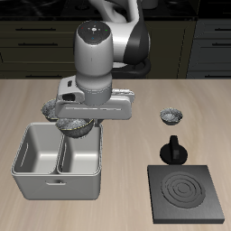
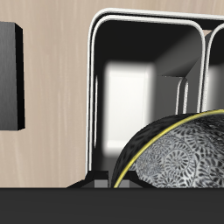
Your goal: Place the medium-sized bowl inside the left compartment of the bowl drainer
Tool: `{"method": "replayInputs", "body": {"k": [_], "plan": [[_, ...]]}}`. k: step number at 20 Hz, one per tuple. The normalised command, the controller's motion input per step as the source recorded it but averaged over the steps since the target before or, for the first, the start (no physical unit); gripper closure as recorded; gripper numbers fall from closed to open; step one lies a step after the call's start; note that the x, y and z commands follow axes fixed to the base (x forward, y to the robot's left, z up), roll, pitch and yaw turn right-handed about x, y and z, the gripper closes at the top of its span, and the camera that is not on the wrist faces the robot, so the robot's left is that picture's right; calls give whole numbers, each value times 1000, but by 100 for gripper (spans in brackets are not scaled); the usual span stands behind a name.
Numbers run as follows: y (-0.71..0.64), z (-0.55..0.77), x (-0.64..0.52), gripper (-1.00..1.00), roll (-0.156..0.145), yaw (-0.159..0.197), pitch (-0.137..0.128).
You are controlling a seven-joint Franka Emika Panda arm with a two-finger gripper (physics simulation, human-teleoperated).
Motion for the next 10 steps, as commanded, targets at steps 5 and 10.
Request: {"method": "replayInputs", "body": {"k": [5, 10], "plan": [[40, -334, 61, 100, 5, -13, 50], [142, -268, 10, 100, 25, -3, 34]]}}
